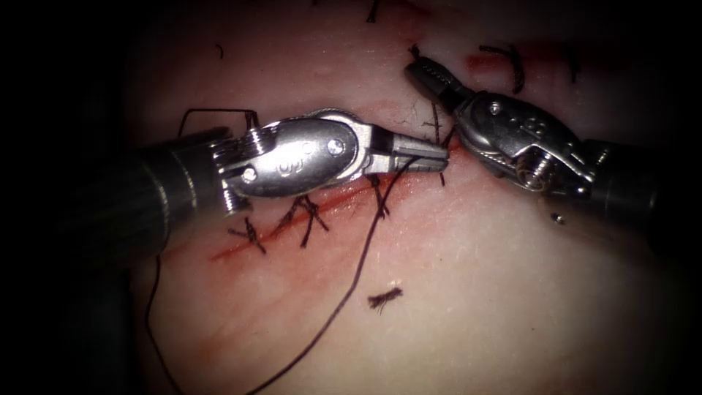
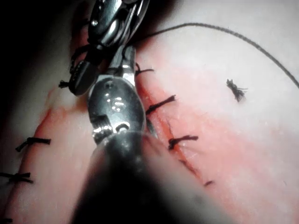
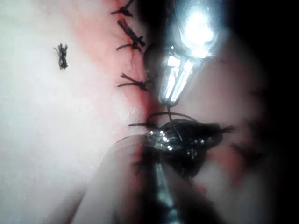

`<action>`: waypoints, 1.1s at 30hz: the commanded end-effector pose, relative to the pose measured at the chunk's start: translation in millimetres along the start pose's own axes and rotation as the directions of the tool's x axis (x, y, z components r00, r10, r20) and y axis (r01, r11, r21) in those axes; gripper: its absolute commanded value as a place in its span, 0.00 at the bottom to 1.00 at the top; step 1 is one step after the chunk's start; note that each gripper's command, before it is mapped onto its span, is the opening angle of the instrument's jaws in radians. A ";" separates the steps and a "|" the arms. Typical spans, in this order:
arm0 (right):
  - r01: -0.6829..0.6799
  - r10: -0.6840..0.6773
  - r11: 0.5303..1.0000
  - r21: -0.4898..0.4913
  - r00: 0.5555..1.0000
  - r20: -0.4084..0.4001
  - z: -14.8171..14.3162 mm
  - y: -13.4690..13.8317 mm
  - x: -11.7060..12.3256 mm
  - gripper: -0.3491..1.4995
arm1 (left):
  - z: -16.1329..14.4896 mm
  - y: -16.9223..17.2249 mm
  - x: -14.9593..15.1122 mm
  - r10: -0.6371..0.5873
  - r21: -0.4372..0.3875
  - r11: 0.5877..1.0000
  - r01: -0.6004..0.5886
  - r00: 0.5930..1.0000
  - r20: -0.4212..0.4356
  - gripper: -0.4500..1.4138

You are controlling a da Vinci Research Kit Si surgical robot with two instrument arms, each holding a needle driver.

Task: Wound Closure
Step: Grab the suture tail end with the right grasper, then move the left tool up and the right tool down to tie the knot.

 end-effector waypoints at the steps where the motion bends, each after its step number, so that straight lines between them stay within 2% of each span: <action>1: 0.000 0.000 1.000 0.004 1.000 -0.005 0.8 -0.2 0.1 0.00 | 0.5 -0.6 -0.1 0.004 0.001 1.000 -0.004 1.000 -0.001 0.05; 4: 0.004 -0.004 1.000 0.009 1.000 0.023 0.6 -0.1 -0.1 0.00 | 0.5 -0.5 -0.2 -0.001 0.001 1.000 0.001 1.000 -0.001 0.05; 5: 0.041 -0.042 0.999 0.017 0.998 0.040 0.2 -0.1 -0.1 0.00 | 0.5 -0.5 -0.2 -0.001 0.000 1.000 0.001 1.000 -0.001 0.05; 15: 0.117 -0.119 0.993 0.027 0.991 0.060 -0.4 -0.8 0.8 0.00 | 0.2 -0.7 0.0 -0.004 -0.004 1.000 0.004 1.000 -0.004 0.05; 21: 0.114 -0.114 0.992 0.046 0.994 0.001 -3.1 -1.9 1.3 0.00 | -0.7 -1.4 0.1 -0.008 -0.006 1.000 0.008 1.000 -0.006 0.05; 25: 0.132 -0.131 0.990 0.052 0.991 -0.021 -5.3 -2.3 1.9 0.00 | -1.7 -2.1 0.2 -0.018 0.008 1.000 0.018 1.000 -0.001 0.05; 33: 0.159 -0.157 0.986 0.057 0.987 -0.045 -7.6 -3.1 1.5 0.00 | -4.1 -4.2 -0.1 -0.056 0.048 0.997 0.055 0.998 0.015 0.05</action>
